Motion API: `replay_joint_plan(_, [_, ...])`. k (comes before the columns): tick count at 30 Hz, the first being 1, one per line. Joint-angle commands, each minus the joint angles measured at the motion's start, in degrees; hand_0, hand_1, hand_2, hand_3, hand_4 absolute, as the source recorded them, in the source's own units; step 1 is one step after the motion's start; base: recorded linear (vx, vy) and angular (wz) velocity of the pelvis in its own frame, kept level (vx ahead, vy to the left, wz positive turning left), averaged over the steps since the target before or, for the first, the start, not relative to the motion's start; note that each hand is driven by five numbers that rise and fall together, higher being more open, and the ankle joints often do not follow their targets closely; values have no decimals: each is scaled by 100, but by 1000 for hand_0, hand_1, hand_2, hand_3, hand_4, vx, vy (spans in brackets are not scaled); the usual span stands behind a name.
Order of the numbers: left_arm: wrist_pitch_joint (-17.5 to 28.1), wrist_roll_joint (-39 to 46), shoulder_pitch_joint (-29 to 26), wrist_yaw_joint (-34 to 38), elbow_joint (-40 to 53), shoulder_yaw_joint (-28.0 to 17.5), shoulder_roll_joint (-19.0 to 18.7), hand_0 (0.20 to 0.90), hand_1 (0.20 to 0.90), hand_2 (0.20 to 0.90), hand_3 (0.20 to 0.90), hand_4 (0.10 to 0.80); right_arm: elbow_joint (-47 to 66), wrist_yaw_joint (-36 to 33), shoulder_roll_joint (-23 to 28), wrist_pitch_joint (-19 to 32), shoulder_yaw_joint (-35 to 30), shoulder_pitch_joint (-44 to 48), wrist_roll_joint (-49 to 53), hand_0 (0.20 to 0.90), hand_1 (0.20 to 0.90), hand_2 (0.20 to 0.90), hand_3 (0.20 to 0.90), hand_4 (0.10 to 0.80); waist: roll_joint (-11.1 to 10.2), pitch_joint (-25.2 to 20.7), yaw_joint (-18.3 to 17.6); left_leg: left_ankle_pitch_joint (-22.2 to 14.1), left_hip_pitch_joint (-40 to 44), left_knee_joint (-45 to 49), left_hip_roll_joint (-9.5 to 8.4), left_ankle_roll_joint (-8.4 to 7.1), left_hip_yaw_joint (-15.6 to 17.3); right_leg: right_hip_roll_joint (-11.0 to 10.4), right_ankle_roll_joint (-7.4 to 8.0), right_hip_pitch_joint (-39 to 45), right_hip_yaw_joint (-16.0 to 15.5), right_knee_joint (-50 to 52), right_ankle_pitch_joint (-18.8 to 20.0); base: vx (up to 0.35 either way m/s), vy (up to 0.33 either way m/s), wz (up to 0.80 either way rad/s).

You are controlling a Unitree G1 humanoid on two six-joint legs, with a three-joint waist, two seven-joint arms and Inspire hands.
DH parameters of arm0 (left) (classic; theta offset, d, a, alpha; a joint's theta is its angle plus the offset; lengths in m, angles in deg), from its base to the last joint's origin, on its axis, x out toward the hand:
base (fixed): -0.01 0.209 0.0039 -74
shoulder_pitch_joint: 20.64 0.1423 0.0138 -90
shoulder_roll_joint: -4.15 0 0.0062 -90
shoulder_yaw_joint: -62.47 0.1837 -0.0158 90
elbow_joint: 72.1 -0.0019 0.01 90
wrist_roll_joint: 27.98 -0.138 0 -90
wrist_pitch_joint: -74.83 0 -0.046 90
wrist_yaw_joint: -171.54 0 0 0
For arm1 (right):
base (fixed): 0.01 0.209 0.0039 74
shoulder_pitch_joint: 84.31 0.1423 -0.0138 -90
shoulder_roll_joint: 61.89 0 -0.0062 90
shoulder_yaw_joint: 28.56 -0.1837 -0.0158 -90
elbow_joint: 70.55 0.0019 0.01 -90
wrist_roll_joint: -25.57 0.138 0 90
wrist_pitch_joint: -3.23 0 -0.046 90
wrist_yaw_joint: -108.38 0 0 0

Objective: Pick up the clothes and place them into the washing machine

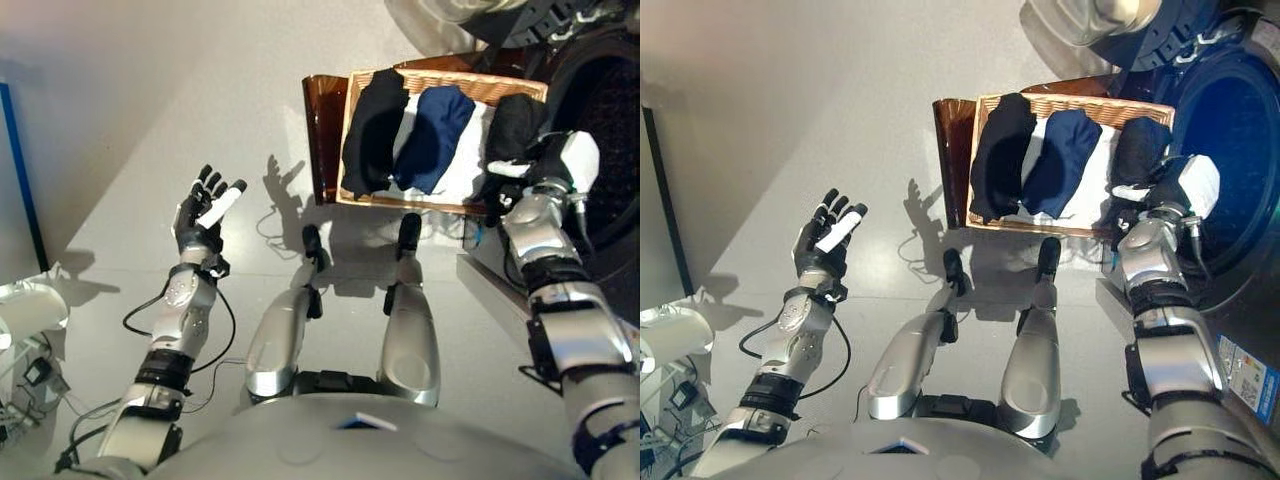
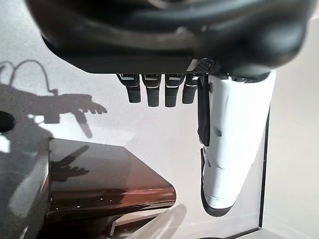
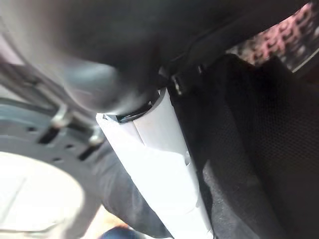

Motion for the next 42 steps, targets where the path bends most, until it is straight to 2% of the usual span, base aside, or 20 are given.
replay_joint_plan(1, [375,-193,142,91,266,-255,-200,900,900,900,900,800,627,-438,-88,617,-345,-171,390,200,200,200,200,300,-254,-215,6,-90,103,-13,19,-516,-125,-367,279,68,88,731,-746,17,-16,-6])
replay_joint_plan(7, [317,-157,268,54,132,-339,-193,900,900,900,900,800,1356,-187,-589,1599,-893,-913,1885,200,200,200,200,300,-391,-286,-100,-113,230,29,71,-517,-113,-337,282,207,82,737,-815,11,-7,-1])
replay_joint_plan(8, [311,-93,292,6,88,-353,-179,900,900,900,900,800,1339,77,-795,2033,-1021,-1029,2769,200,200,200,200,300,-416,-288,-127,-146,287,38,81,-517,-118,-326,282,256,82,753,-858,0,0,0])
replay_joint_plan(9, [311,-92,289,5,87,-355,-179,900,900,900,900,800,1334,81,-792,2037,-1021,-1024,2773,200,200,200,200,300,-417,-302,-121,-123,262,32,82,-515,-113,-324,279,232,88,737,-828,14,-14,-3])
replay_joint_plan(11, [288,42,286,-94,-50,-357,-132,900,900,900,900,800,1122,688,-1093,2567,-1173,-1146,4395,200,200,200,200,300,-449,-305,-147,-160,324,54,91,-526,-114,-313,270,266,83,773,-881,10,-21,-7])
replay_joint_plan(16, [307,271,210,-170,-115,-267,-81,900,900,900,900,800,485,1497,-1543,3124,-1526,-800,7027,200,200,200,200,300,-381,-292,-106,-177,326,42,63,-548,-110,-316,260,255,95,747,-902,1,-7,-2])
replay_joint_plan(17, [308,272,201,-171,-117,-269,-81,900,900,900,900,800,464,1519,-1534,3129,-1527,-786,7046,200,200,200,200,300,-382,-291,-103,-155,306,43,64,-546,-107,-314,257,238,99,736,-873,0,0,0])
replay_joint_plan(20, [298,435,147,-176,-137,-188,-22,900,900,900,900,800,-20,1734,-1704,3166,-1763,-396,8192,200,200,200,200,300,-284,-270,-48,-148,317,10,42,-564,-122,-338,259,254,96,730,-893,0,0,0])
replay_joint_plan(21, [296,507,130,-188,-146,-116,-9,900,900,900,900,800,-281,1712,-1685,3166,-1888,-122,8568,200,200,200,200,300,-194,-274,0,-138,299,-8,20,-565,-117,-350,258,233,100,735,-905,0,0,0])
replay_joint_plan(32, [383,490,121,-271,112,155,-83,900,900,900,900,800,-318,1512,-1185,3301,-1884,572,8477,200,200,200,200,300,139,-136,122,-41,45,-44,-1,-612,-56,-364,257,-116,148,803,-888,-5,-6,0])
replay_joint_plan(42, [455,586,194,-194,235,295,-171,900,900,900,900,800,-350,737,-584,3719,-2271,1053,8202,200,200,200,200,300,364,-120,136,-71,-152,-44,1,-663,-41,-356,240,-447,235,977,-1004,2,-7,-1])
